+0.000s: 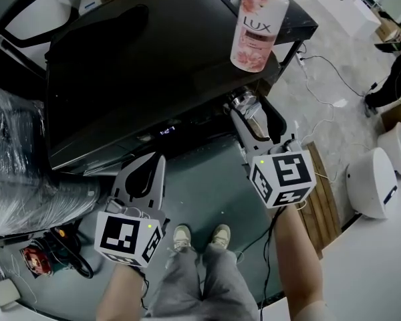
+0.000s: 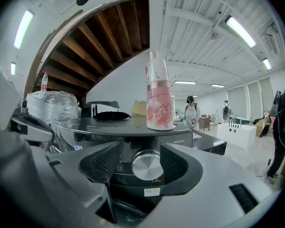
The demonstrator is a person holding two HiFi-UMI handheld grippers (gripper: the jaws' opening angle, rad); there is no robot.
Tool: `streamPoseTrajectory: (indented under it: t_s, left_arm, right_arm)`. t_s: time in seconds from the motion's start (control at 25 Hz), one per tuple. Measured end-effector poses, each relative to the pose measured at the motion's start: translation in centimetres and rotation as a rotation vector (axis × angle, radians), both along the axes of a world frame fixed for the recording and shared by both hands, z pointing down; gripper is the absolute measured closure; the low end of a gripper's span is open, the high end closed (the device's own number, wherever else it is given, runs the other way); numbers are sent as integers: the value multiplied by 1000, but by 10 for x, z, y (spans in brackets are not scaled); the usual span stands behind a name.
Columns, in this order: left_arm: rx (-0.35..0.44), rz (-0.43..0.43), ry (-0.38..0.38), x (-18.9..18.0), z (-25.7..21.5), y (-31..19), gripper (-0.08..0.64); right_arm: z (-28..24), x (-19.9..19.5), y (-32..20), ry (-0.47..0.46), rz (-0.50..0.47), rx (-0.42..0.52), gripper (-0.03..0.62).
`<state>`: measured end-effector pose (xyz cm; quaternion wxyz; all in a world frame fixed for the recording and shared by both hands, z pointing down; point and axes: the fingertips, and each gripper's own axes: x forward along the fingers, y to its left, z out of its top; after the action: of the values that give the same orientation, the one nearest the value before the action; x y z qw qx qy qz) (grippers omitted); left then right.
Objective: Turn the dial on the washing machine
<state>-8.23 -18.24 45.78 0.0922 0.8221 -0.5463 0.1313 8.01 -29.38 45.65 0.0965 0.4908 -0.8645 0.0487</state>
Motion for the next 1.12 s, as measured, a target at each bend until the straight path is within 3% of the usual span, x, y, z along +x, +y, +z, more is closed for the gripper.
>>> streamPoseTrajectory:
  t_s: [0.2,0.36,0.48,0.72,1.12]
  left_arm:
    - [30,8,-22,-5,-22,12,540]
    - [64,30,-59,-7,-47,25,540]
    - [81,60,-79,-5,-67,35,540]
    - [130,104,-96,-5,-114,51,540]
    - [238,135,-42,-20,-232,81,540]
  right_arm:
    - [-34,-3,33,-35,-3,20,343]
    - [-65,-3,62,-57,22,29,451]
    - [-93,-5,83,-78,24,48,491]
    - [-150,-11,121,-10,19,120,515]
    - [-269,-25,177,-36,0,195,522]
